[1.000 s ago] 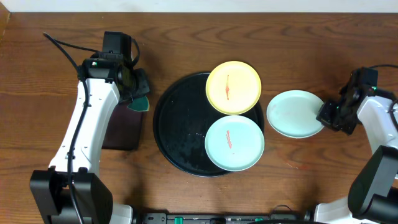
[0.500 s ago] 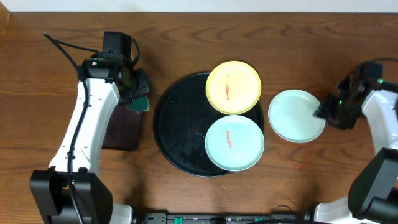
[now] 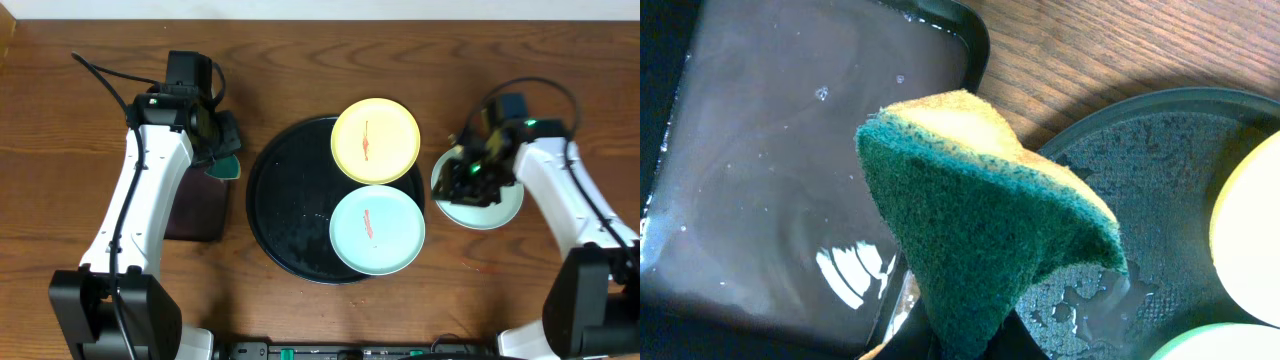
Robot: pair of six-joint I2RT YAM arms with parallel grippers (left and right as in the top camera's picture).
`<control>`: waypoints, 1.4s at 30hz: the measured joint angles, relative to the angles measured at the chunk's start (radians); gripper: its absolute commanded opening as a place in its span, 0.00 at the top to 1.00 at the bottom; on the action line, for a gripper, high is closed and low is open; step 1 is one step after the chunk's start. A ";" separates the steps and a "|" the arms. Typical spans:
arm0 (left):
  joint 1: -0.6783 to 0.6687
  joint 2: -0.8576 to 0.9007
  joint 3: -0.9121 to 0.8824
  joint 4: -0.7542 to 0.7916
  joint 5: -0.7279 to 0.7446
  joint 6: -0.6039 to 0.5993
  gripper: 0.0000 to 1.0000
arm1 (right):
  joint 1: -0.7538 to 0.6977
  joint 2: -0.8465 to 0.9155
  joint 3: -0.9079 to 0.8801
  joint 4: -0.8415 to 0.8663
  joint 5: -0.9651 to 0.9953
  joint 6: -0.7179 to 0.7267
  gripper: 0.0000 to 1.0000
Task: Clean dirty plates on tray and stack at the side
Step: 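Place the pale green plate on the table right of the tray, then move the right gripper back to the other pale green plate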
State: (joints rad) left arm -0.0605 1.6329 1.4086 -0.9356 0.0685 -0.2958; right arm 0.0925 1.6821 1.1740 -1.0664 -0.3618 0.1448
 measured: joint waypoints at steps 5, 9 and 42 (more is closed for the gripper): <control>0.000 0.000 0.000 0.000 0.000 0.012 0.93 | 0.076 0.000 -0.084 0.092 0.029 0.007 0.63; 0.000 0.000 0.000 0.000 0.000 0.068 0.92 | 0.129 0.000 -0.137 0.157 0.044 0.021 0.69; -0.045 0.000 0.081 -0.186 -0.150 -0.026 0.92 | 0.412 0.030 -0.095 0.398 0.048 0.306 0.99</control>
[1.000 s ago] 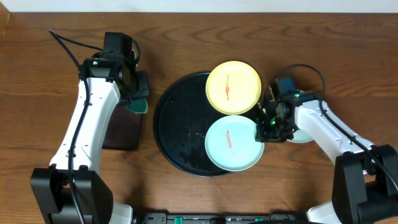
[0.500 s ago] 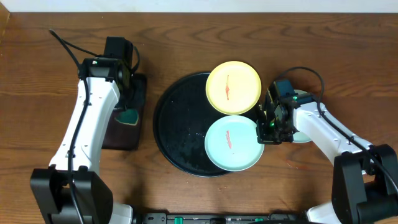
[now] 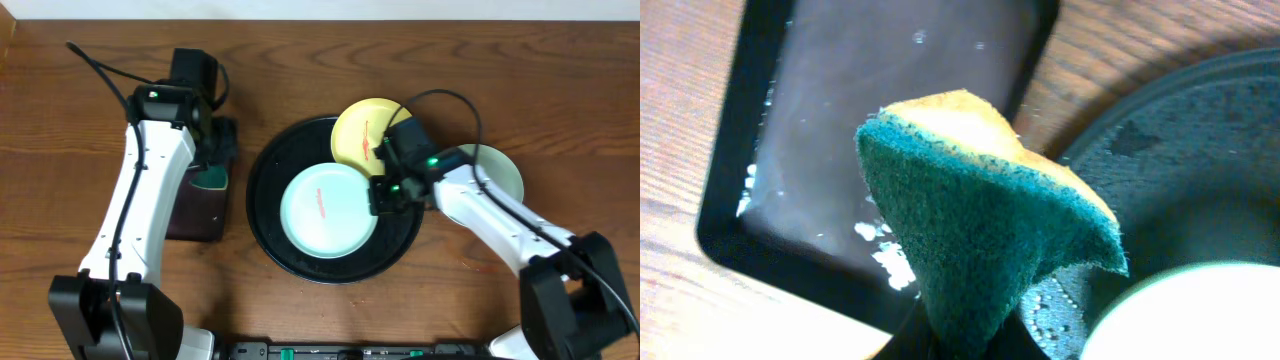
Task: Clean dirty plates on tray and stack at the side
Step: 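Move the right gripper back to the other pale green plate, then scrub the second pale green plate with the sponge in the left gripper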
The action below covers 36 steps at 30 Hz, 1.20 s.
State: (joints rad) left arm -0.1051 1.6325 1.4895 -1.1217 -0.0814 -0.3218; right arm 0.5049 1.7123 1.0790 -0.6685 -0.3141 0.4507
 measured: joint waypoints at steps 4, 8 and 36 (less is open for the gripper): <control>-0.069 0.000 0.000 0.031 0.004 -0.027 0.93 | 0.063 0.086 0.000 0.053 -0.002 0.098 0.98; -0.130 0.004 0.000 0.048 0.005 -0.068 0.92 | 0.075 0.161 0.003 0.064 -0.026 0.143 0.84; -0.304 0.186 -0.108 0.143 0.079 -0.305 0.93 | 0.066 0.175 0.007 0.148 -0.033 0.101 0.99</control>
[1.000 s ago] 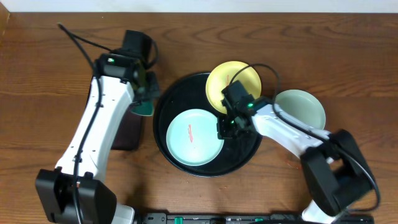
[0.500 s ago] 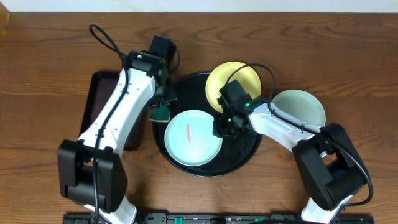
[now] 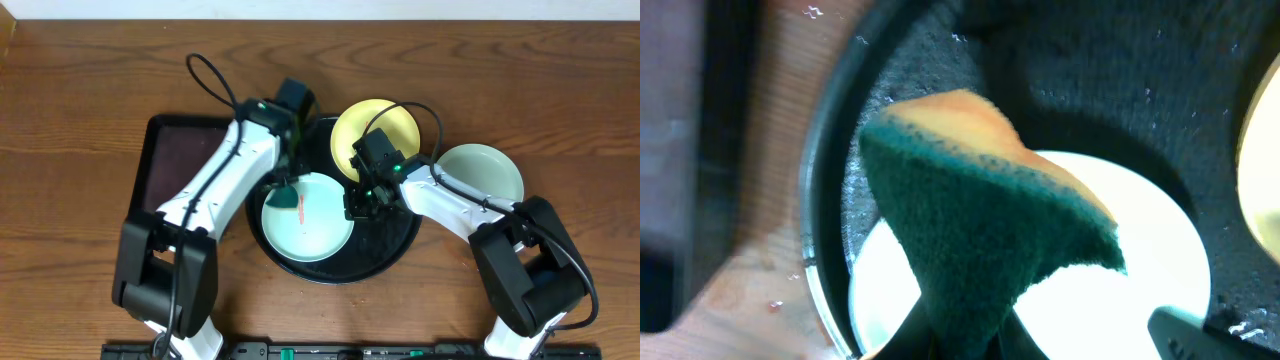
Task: Clean dirty plates on tray and stack at the side
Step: 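Scrub the second pale green plate with the sponge in the left gripper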
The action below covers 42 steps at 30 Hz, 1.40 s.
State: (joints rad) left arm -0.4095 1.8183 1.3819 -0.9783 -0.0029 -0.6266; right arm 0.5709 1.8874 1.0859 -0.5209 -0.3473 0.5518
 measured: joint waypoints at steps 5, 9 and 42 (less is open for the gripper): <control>-0.027 0.000 -0.112 0.126 0.020 -0.006 0.93 | 0.000 0.000 0.001 -0.001 0.000 0.000 0.99; -0.036 0.001 -0.187 0.218 0.035 -0.006 0.93 | 0.000 0.000 0.001 -0.001 0.000 0.000 0.99; -0.077 0.000 -0.274 0.412 0.036 0.103 0.93 | 0.000 0.000 0.002 0.009 0.010 0.014 0.98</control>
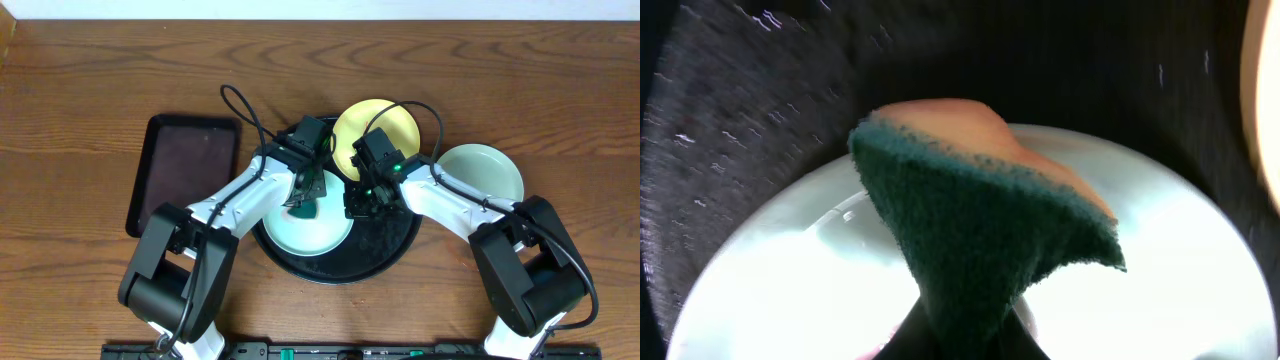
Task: Clean dirty plates on tray and stack at the side
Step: 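Scrub the second pale green plate with the sponge in the left gripper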
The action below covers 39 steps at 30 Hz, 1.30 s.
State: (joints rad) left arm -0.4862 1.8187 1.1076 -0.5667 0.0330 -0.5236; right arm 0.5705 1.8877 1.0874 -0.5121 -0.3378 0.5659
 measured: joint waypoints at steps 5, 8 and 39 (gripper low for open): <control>0.010 0.000 0.000 -0.070 0.161 0.153 0.93 | 0.000 0.000 0.000 -0.004 -0.002 0.000 0.98; 0.011 0.000 0.000 -0.080 0.246 0.231 0.93 | 0.000 0.000 0.000 -0.004 -0.002 0.000 0.98; 0.018 -0.001 0.000 -0.136 0.090 0.251 0.93 | -0.001 0.002 0.003 -0.001 0.003 0.000 0.98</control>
State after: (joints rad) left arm -0.4683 1.8175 1.1076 -0.7025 0.1226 -0.2726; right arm 0.5697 1.8893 1.0901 -0.5133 -0.3347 0.5655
